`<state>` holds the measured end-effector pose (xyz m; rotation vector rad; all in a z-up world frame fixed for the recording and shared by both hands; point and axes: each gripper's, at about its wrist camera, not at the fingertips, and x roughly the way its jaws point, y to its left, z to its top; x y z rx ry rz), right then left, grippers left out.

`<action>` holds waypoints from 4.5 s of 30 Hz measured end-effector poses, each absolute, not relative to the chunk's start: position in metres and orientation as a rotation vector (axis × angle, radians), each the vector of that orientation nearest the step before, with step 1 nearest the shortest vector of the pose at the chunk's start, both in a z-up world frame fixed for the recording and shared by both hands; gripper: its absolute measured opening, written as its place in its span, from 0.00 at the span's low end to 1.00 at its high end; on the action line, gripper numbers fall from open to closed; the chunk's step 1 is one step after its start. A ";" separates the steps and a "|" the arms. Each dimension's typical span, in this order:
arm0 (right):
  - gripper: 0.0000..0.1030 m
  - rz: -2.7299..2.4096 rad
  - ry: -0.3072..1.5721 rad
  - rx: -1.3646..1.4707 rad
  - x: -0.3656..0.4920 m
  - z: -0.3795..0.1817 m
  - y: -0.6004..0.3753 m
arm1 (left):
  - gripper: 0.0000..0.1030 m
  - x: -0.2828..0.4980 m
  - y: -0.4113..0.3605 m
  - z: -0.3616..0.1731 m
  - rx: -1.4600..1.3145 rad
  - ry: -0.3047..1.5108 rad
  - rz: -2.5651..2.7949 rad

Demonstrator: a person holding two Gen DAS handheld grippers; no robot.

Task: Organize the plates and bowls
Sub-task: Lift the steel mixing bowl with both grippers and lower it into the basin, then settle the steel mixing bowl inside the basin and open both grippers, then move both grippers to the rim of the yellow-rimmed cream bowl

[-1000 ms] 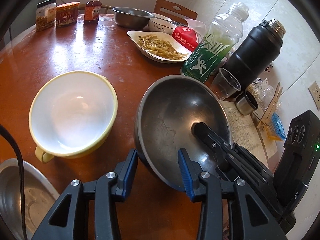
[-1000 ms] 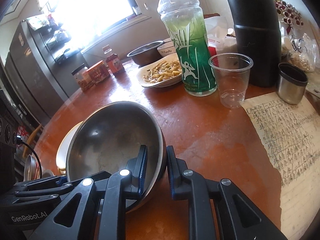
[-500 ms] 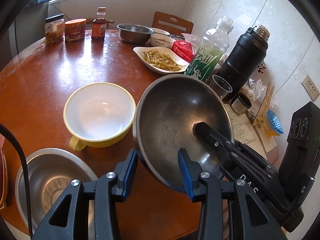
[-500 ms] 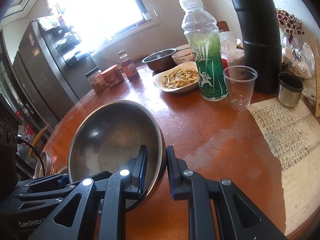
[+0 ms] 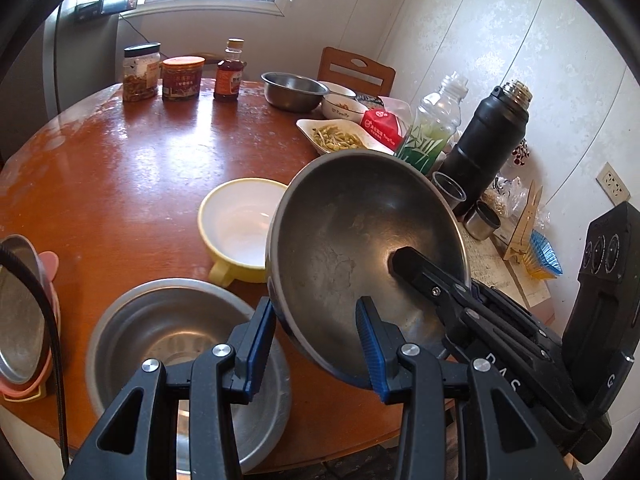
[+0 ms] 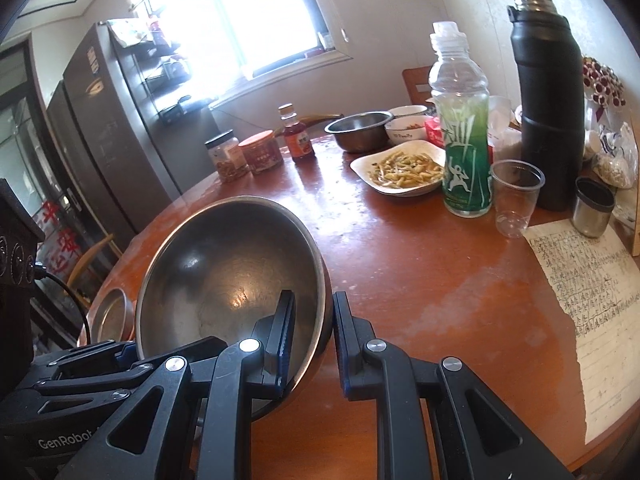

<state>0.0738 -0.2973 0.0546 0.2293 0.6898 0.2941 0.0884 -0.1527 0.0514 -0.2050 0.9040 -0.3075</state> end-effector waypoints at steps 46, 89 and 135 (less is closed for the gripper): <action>0.20 0.511 0.797 0.176 0.055 0.050 -0.196 | 0.41 0.042 -0.039 0.052 -0.285 0.910 -0.166; 0.20 0.455 0.863 0.159 0.068 0.012 -0.198 | 0.41 0.071 -0.060 0.008 -0.116 0.963 -0.119; 0.69 0.345 0.707 0.195 0.053 0.046 -0.246 | 0.55 0.047 -0.074 0.055 -0.050 0.801 -0.109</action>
